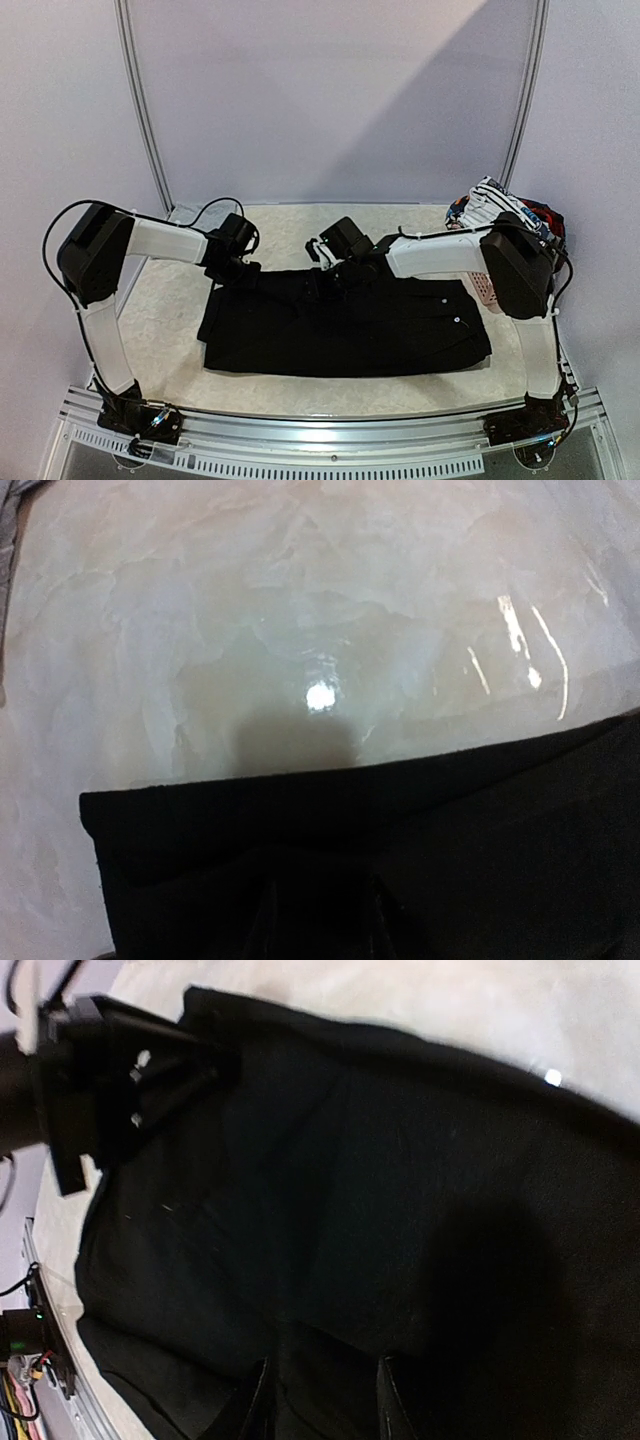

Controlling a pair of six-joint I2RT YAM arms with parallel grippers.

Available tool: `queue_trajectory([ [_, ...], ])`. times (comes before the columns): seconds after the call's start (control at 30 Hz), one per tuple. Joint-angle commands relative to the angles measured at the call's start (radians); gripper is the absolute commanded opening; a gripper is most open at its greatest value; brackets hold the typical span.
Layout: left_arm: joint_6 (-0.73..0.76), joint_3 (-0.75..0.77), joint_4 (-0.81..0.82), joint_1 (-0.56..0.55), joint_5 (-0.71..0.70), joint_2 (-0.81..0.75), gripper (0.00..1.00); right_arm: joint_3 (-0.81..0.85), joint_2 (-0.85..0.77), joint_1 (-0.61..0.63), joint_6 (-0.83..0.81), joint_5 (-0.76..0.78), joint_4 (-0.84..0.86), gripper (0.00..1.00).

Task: Fold and stack the mixed laundry pile
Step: Smooth out the rectangle-folded shirt at the center of the board.

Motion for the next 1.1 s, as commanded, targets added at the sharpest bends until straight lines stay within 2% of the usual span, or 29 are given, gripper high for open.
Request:
queue_trajectory([
  [0.0, -0.014, -0.038, 0.047, 0.030, 0.016, 0.019, 0.30, -0.027, 0.042, 0.019, -0.011, -0.021, -0.008, 0.35],
  [0.4, -0.025, -0.057, 0.059, 0.054, 0.000, 0.013, 0.28, -0.244, -0.058, 0.034, 0.004, 0.066, -0.027, 0.34],
  [0.67, -0.024, -0.025, 0.012, 0.054, -0.054, -0.017, 0.28, -0.224, -0.181, 0.101, -0.046, 0.147, -0.184, 0.35],
  [0.83, -0.023, -0.037, 0.001, 0.017, -0.085, -0.093, 0.29, -0.196, -0.246, 0.120, -0.062, 0.145, -0.203, 0.36],
  [0.93, -0.016, -0.037, -0.031, -0.028, -0.129, -0.157, 0.34, -0.150, -0.267, 0.120, -0.079, 0.167, -0.223, 0.38],
  [1.07, -0.011, -0.046, -0.090, -0.101, -0.192, -0.253, 0.50, -0.098, -0.278, 0.104, -0.098, 0.304, -0.292, 0.42],
])
